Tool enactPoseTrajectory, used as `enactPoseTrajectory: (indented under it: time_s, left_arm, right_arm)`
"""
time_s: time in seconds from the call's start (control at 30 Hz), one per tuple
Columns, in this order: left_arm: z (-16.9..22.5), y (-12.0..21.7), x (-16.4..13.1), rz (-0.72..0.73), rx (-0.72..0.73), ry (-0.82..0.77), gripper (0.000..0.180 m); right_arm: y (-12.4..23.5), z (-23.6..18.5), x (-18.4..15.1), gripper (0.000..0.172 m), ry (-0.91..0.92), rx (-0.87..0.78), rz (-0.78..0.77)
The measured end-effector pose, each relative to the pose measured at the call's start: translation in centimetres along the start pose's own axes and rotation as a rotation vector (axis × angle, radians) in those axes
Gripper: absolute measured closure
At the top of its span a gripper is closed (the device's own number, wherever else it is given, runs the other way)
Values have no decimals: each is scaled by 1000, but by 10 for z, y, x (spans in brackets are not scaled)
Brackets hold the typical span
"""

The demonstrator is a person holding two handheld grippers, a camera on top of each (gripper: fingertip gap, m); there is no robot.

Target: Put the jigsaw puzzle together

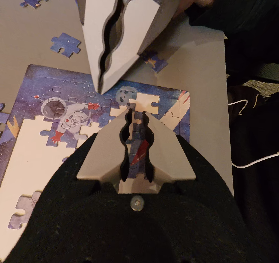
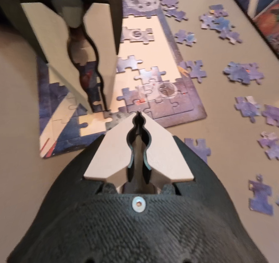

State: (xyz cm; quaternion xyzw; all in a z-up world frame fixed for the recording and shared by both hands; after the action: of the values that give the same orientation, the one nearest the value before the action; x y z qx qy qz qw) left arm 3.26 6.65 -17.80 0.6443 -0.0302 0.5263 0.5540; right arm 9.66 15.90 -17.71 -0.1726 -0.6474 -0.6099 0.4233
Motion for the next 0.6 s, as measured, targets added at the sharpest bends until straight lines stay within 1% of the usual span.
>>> enactPoseTrajectory:
  time_s: [0.07,0.2,0.23,0.33,0.4,0.5,0.57,0.6]
  left_arm:
    - [0,0,0,0,0,0,169]
    - [0,0,0,0,-1,1,169]
    - [0,0,0,0,-1,1,169]
    - [0,0,0,0,0,1,169]
    - [0,0,0,1,-1,2,169]
    - [0,0,0,3,-5,3,167]
    - [1,1,0,12,-16,5,164]
    - [1,3,1,20,-22,10,164]
  right_arm:
    - [0,1,0,172,-9,-6,-1]
    - [1,-8,0,172,-35,135,-1]
    - [1,-5,0,172,-54,118,-3]
    - [-2,15,-1,172,-142,-53,-12]
    - [-2,19,-1,172,-163,-71,-14]
    - [-1,17,-1,172,-130,-84,-16]
    - [5,18,1,172,-85,-135,-10]
    - [9,20,3,172,-61,-167,18]
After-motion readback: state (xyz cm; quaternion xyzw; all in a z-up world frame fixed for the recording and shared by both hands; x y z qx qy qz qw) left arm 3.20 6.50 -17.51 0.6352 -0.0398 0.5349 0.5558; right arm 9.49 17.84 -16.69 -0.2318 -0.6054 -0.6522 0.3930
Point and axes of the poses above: each gripper's, where its closed fingertips meet, y back along the fingers, x out of its top, z = x × y across the jaws, the point moved 7 cm from there along y, back along the fingers, and after that the axes turned 2 degrees about -x, right-handed, at the moved point
